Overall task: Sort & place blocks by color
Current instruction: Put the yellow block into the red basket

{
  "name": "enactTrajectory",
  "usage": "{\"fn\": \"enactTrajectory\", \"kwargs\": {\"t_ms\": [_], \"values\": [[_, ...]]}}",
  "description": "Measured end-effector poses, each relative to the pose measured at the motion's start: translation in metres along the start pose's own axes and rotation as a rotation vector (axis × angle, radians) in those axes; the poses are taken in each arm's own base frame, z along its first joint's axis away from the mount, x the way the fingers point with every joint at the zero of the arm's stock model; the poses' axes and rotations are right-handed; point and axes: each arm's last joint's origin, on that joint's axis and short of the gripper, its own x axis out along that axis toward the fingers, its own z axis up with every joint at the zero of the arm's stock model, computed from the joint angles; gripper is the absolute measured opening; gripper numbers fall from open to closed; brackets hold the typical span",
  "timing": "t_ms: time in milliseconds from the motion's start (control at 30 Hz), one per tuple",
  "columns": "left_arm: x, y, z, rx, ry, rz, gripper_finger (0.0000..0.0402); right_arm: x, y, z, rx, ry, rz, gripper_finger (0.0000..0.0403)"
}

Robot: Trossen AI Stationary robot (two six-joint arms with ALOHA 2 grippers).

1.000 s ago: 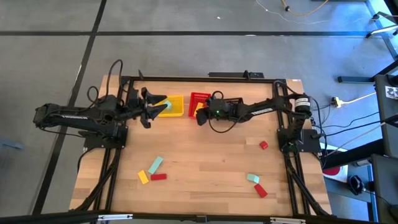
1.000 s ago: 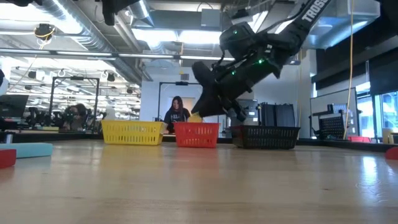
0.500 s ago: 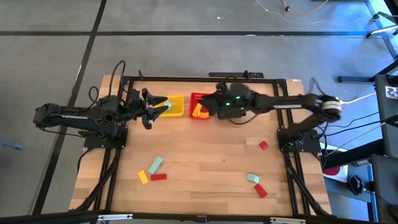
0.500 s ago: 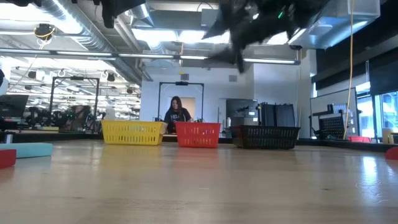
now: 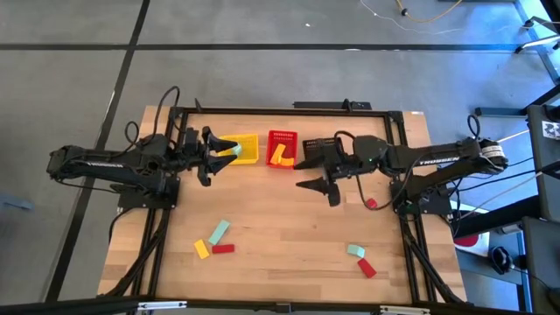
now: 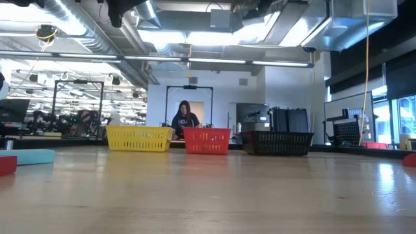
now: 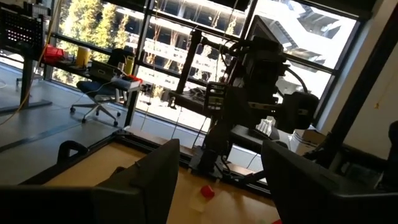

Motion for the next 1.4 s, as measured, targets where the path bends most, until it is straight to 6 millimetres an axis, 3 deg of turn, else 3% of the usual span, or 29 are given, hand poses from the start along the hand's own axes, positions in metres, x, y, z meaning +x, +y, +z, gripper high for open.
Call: {"fn": "enactTrajectory", "kwargs": {"t_ms": [467,667,867,967,1133,1400], "values": [[0.000,0.002,-0.004,-0.036,0.063,0.035,0.0219,-0.001,-0.006,0.000,0.008,0.006,-0.051,0.0220],[-0.006,-0.011,0.000,-0.140,0.530,0.036,0.0219,-0.001,-0.006,-0.001,0.044,0.010,-0.065,0.0220],[-0.014,-0.048,-0.005,-0.104,1.112,-0.002,0.0220,-0.001,-0.007,-0.004,0.072,0.036,-0.085,0.0220],[-0.015,-0.072,-0.019,-0.027,1.329,-0.058,0.0224,-0.001,-0.008,-0.006,0.085,0.059,-0.092,0.0220],[-0.018,-0.106,-0.048,0.093,1.546,-0.164,0.0245,-0.001,-0.008,-0.008,0.123,0.075,-0.096,0.0220],[-0.028,-0.139,-0.113,0.462,1.703,-0.354,0.0297,-0.001,-0.008,-0.008,0.127,0.078,-0.097,0.0220]]}}
